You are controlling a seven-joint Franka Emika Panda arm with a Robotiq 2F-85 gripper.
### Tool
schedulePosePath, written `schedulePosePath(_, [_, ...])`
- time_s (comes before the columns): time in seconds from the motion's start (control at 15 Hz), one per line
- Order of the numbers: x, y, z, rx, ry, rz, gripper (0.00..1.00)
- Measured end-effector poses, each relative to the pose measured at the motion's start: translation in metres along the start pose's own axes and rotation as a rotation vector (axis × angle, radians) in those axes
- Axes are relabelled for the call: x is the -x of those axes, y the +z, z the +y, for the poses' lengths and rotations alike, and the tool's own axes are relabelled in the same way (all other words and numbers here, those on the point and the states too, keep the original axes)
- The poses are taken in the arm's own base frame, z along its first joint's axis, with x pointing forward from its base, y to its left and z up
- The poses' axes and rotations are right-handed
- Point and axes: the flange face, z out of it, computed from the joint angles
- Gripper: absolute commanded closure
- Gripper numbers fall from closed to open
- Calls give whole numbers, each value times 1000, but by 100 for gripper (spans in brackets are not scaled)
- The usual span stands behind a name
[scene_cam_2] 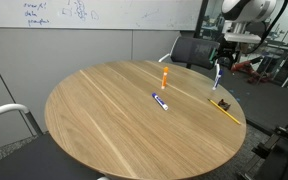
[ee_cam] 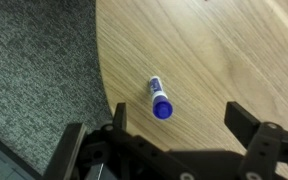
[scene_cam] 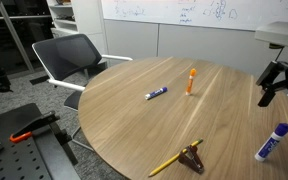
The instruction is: Move the blue marker on the right to the left
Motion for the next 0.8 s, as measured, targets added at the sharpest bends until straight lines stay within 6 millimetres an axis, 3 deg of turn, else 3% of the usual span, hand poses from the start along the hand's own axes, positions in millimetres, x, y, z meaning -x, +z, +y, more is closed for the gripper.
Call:
schedulePosePath(0.27, [-6,20,-7,8,5,-7,0])
schedulePosePath(0.33, [-7,26,-8,10,6,-8,21])
schedulePosePath(0.8, [-12,45,-13,21,23,-32,71])
